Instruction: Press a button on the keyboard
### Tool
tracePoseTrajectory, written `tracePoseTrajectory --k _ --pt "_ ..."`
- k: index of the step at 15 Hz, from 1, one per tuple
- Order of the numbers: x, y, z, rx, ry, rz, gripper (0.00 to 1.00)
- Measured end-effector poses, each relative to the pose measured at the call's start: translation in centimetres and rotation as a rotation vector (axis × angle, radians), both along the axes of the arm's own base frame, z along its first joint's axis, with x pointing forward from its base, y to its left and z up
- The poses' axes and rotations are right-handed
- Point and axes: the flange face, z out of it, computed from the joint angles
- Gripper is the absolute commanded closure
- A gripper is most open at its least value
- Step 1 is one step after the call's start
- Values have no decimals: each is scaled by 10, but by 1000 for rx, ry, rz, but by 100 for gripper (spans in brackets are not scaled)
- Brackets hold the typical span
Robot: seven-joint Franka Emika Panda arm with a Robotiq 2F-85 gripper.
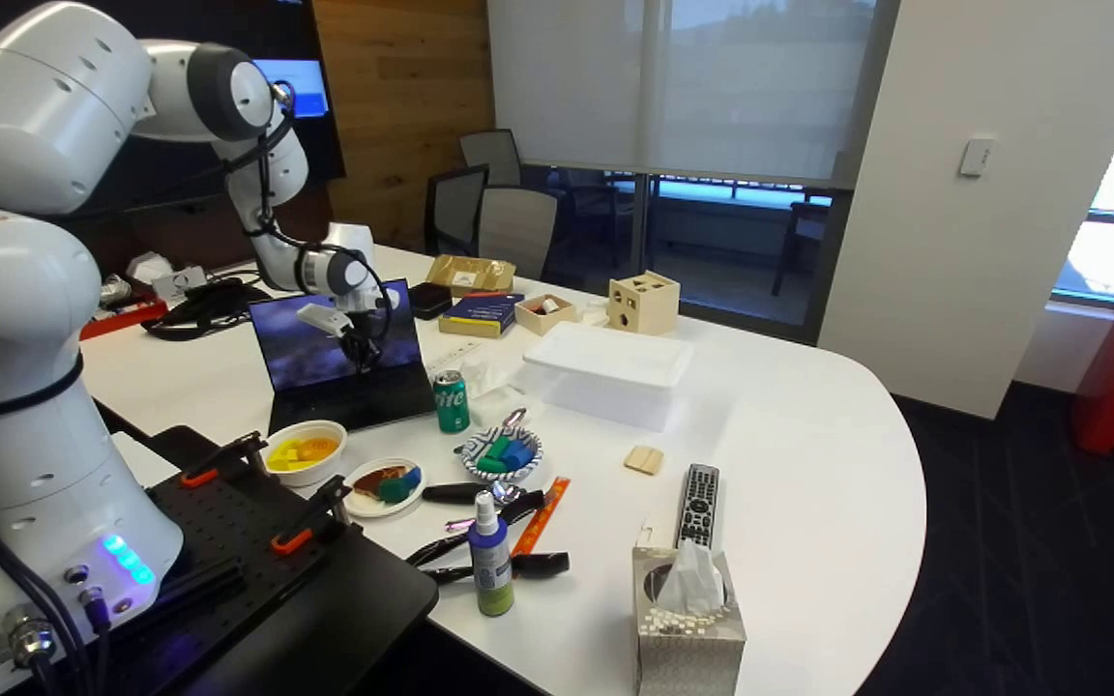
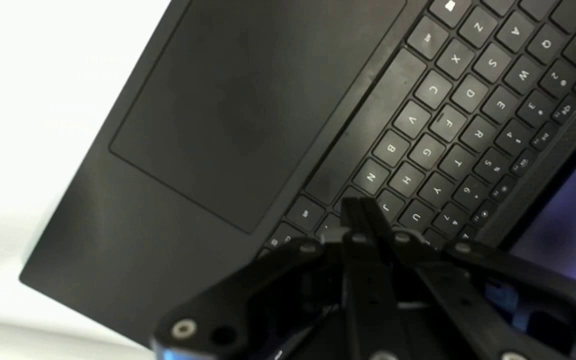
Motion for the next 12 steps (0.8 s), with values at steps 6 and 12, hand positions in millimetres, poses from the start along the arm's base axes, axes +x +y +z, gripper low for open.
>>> tracePoseTrajectory --k 6,12 --pt "-15 -20 64 -36 -12 -130 20" --pt "-39 -54 125 -77 -20 -269 0"
